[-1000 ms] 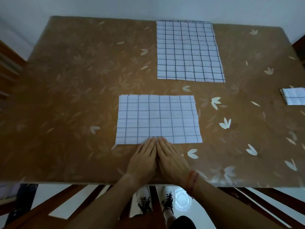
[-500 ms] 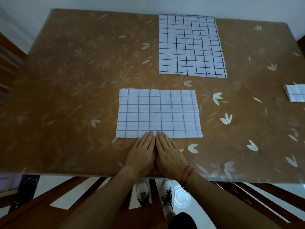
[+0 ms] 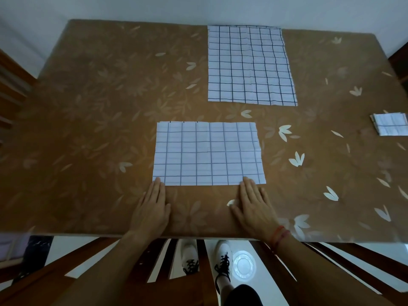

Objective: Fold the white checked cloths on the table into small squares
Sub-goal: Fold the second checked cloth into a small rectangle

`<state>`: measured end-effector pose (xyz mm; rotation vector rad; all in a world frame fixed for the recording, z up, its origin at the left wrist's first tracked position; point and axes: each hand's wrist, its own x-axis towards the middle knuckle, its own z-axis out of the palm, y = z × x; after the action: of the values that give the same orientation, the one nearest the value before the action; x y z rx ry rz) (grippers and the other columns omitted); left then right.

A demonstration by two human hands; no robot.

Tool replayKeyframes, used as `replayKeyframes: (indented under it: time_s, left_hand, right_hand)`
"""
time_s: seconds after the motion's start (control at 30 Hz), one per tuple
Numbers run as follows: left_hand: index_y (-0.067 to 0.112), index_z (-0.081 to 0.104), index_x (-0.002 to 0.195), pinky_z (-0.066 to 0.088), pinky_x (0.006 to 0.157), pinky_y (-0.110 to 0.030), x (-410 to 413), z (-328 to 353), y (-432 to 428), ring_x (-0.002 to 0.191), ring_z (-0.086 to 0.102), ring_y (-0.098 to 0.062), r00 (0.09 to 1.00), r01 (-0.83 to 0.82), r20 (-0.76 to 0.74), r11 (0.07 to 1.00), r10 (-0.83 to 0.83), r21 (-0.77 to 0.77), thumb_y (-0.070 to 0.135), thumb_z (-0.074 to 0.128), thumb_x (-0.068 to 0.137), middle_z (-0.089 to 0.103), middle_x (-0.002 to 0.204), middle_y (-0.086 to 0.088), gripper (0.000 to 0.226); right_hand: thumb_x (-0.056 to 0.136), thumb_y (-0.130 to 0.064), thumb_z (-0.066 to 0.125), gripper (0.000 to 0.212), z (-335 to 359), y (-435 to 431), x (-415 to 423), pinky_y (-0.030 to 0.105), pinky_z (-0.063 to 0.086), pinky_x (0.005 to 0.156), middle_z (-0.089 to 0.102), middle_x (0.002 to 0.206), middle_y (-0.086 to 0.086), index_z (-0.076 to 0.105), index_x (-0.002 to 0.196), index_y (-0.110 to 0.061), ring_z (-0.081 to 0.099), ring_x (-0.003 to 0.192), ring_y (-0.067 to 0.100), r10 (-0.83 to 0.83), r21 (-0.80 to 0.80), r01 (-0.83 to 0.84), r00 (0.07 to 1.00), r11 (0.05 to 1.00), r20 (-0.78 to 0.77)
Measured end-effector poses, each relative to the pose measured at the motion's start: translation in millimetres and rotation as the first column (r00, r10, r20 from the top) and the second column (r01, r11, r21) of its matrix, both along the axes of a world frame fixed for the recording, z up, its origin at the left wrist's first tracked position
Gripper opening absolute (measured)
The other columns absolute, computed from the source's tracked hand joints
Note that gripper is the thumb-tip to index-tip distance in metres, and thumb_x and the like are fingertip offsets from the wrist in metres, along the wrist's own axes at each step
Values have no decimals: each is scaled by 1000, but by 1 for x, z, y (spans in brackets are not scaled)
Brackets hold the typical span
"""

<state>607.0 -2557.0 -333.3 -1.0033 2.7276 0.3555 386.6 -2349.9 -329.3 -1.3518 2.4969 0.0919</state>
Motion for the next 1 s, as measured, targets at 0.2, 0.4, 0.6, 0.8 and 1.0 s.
replayKeyframes:
  time_s: [0.2,0.4,0.6,0.8,1.0]
  left_hand:
    - [3,4,151,9,119,-36,-1,5,1,147,-1,-20,999,-51,8,996,50,66,33,30,100,-2,160,-13,65]
    - [3,28,147,18,117,-39,-5,14,3,144,20,-23,993,-111,-28,993,112,26,36,29,91,21,157,-13,66]
    - [3,41,140,21,115,-40,-46,24,4,141,28,-26,984,-72,-167,997,68,-20,31,37,91,34,151,-15,56]
    - [5,26,148,2,115,-30,-113,24,13,146,10,-22,966,8,-260,999,3,43,26,41,98,19,158,-11,56]
    - [9,27,148,14,118,-38,-141,13,12,145,13,-20,975,42,-218,998,-31,48,30,45,96,21,158,-8,59]
  right_hand:
    - [95,-55,19,77,2,21,-17,46,22,115,24,158,15,31,148,-1,25,146,28,-127,35,128,991,991,-41]
    - [92,-58,8,84,7,15,-13,44,14,118,13,160,16,22,151,0,14,149,28,-160,57,160,987,985,3]
    - [88,-51,33,66,13,1,-22,46,48,90,60,129,16,55,128,-3,59,113,31,-217,-38,215,975,976,-51]
    - [94,-44,39,49,27,-22,-44,41,40,89,58,118,8,45,132,-14,54,104,27,-306,-82,305,952,949,3]
    - [92,-44,46,49,36,-44,-76,42,43,92,58,120,5,45,132,-15,49,108,27,-346,-218,366,930,905,125]
